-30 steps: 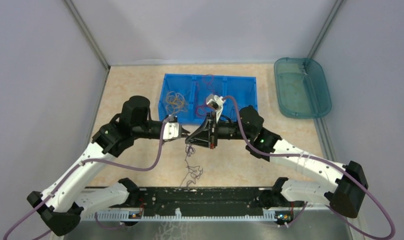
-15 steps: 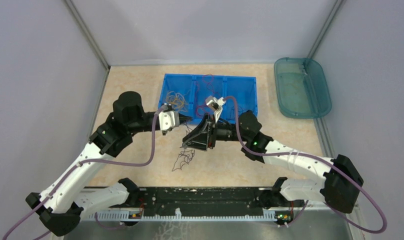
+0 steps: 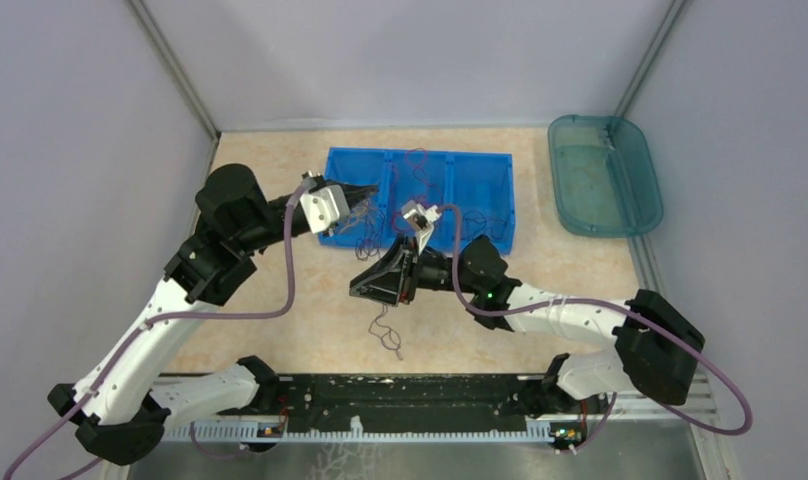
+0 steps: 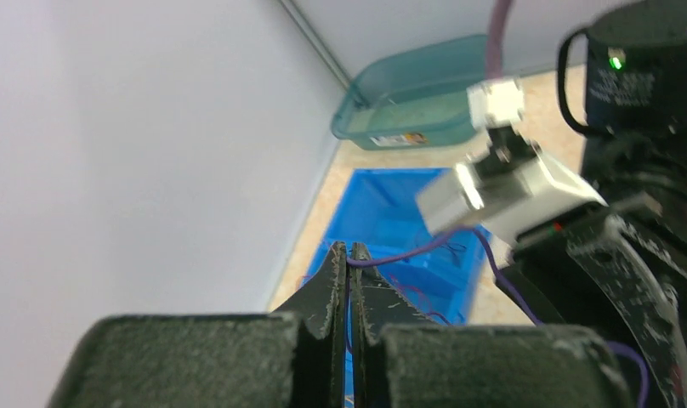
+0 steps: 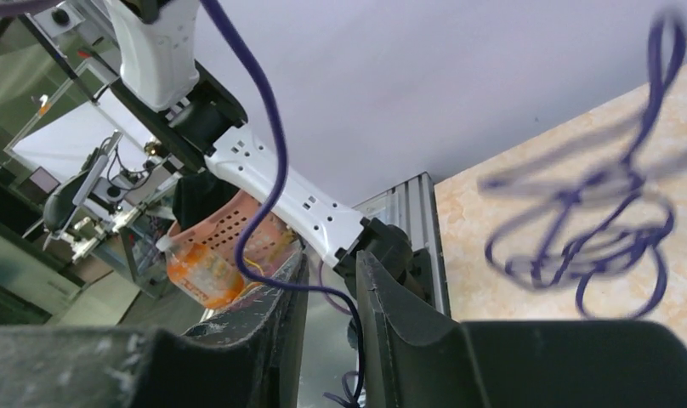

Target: Untangle the cables

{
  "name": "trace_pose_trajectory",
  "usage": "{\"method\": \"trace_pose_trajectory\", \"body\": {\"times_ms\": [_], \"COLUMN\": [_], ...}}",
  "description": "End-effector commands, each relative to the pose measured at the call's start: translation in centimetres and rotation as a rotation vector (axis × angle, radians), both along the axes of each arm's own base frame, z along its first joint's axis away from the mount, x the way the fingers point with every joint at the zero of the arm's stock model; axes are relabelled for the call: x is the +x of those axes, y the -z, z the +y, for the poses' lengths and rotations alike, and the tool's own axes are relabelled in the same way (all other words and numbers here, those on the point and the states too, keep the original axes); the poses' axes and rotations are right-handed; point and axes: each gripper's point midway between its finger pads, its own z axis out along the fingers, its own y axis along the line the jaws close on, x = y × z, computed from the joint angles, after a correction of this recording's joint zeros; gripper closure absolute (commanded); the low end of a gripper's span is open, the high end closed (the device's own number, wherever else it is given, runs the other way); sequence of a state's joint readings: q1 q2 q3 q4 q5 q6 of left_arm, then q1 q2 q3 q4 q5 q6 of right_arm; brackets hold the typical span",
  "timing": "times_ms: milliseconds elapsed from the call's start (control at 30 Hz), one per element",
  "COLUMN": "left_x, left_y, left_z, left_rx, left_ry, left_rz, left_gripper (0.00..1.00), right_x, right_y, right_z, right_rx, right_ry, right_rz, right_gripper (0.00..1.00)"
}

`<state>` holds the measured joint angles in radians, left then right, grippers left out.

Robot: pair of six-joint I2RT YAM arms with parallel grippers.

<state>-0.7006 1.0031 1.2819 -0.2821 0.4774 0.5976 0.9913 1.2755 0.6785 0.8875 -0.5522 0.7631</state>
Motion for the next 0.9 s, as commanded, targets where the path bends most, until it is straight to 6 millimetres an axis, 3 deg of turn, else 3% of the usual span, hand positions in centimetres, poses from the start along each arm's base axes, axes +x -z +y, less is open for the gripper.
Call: {"method": "trace_pose_trajectory", "body": {"times_ms": [0,367,500,667,733,867], "left_x": [0.9,1.5,1.4,1.4,1.3,-0.2], "left_y": [-4.6,-12.3,-13.3,-12.6,-12.2,-10.6], "left_z": [0.8,1.8,1.7,1.3,1.2,0.3], "left_rx": [-0.072,-0.155,-0.162,-0.152,-0.151,-0.115], "left_ry": [-0.070,-0.134,-0.129,-0.112,-0.101,-0.007], "left_rz": [-0.107,-0.295,-0.309,-0.283,-0.261,-0.186], "left_gripper": [0.99,0.99,0.99,1.00,0.99,0.99], "right_x": [-0.5,-0.4,-0.2,2.2,4.0,6.6], "right_y": [-0.3,5.4,7.3,5.8,4.2,-1.3], "right_z": [0.2,0.2,-0.7,-1.9,-2.8,-5.1], "right_rx": [0.071,-0.008,-0.037,-0.066,-0.080,-0.033], "right_ry": [0.002,0.015,0.058,0.225,0.345,0.546], "right_rz": [-0.026,0.053,0.059,-0.018,-0.082,-0.250], "right_gripper": [0.72,0.75,0.75,0.64,0.55,0.36]}}
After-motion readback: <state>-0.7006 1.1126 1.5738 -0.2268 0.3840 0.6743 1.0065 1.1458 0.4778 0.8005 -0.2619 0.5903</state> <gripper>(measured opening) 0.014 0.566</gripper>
